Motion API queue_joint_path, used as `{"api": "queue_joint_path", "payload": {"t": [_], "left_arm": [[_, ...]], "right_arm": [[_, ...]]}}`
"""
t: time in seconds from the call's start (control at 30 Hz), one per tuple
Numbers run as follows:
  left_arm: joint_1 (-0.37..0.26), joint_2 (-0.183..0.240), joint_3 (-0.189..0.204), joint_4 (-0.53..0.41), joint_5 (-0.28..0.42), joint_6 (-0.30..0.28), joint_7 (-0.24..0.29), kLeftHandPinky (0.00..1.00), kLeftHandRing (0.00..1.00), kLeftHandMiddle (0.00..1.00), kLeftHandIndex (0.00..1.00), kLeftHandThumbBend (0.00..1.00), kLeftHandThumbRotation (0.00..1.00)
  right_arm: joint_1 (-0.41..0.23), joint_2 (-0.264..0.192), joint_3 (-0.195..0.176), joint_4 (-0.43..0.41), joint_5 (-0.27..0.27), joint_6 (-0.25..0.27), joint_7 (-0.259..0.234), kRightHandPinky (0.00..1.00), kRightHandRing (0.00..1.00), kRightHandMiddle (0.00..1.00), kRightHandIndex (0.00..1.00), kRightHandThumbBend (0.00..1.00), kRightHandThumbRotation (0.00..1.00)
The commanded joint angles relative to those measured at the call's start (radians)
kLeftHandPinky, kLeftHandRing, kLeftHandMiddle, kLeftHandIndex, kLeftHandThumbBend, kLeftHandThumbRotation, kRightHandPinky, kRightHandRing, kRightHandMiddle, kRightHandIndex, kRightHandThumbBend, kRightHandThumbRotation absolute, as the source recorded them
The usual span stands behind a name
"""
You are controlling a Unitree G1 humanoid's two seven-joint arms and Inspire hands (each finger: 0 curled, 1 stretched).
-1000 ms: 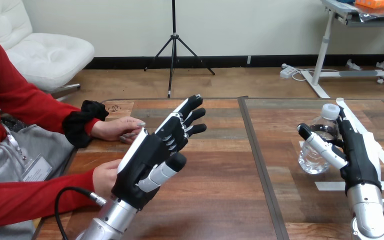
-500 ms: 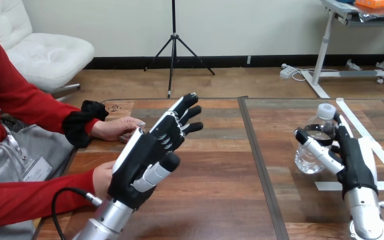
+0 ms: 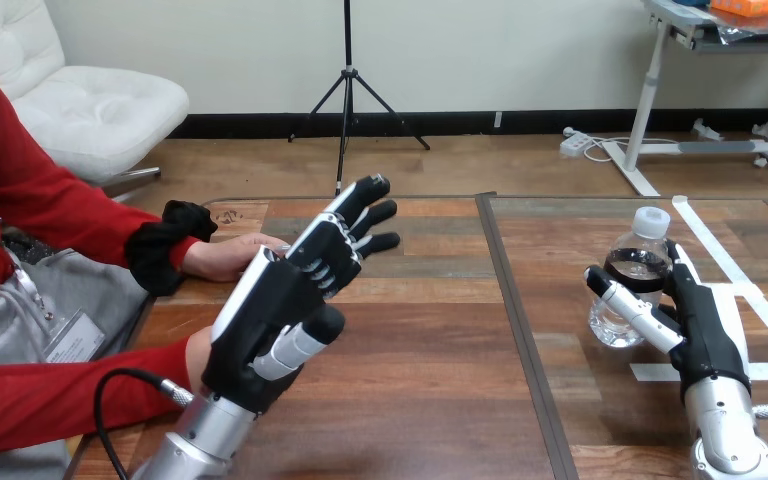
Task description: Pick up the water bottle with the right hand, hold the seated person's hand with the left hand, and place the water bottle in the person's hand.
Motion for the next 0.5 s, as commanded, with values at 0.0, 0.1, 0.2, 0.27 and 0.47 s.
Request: {"api": "queue_joint_path", "payload": {"t": [0.0, 0.1, 0.2, 0.27, 0.47], "left_arm": [[-0.019, 0.012, 0.018, -0.052, -0.028, 0.007, -0.019, 0.87, 0.94, 0.96, 0.93, 1.0, 0.78], [-0.017, 0.014, 0.021, -0.061, -0.032, 0.007, -0.023, 0.87, 0.94, 0.96, 0.93, 1.0, 0.77], [-0.015, 0.015, 0.023, -0.069, -0.031, 0.005, -0.023, 0.86, 0.94, 0.96, 0.93, 1.0, 0.77], [-0.015, 0.016, 0.025, -0.077, -0.039, 0.013, -0.034, 0.86, 0.94, 0.96, 0.93, 1.0, 0.77], [-0.014, 0.018, 0.03, -0.085, -0.045, 0.014, -0.044, 0.87, 0.95, 0.96, 0.93, 1.0, 0.77]], "right_arm": [[-0.096, 0.002, -0.01, 0.02, 0.023, 0.019, -0.01, 0.84, 0.92, 0.9, 0.96, 1.0, 0.53], [-0.101, 0.008, -0.017, 0.031, 0.032, 0.034, -0.014, 0.82, 0.9, 0.9, 0.95, 1.0, 0.49], [-0.103, 0.011, -0.018, 0.041, 0.035, 0.044, -0.022, 0.81, 0.89, 0.89, 0.94, 1.0, 0.47], [-0.104, 0.014, -0.019, 0.049, 0.039, 0.057, -0.029, 0.8, 0.89, 0.89, 0.94, 1.0, 0.45], [-0.104, 0.022, -0.032, 0.061, 0.068, 0.07, -0.025, 0.79, 0.86, 0.87, 0.92, 1.0, 0.37]]}}
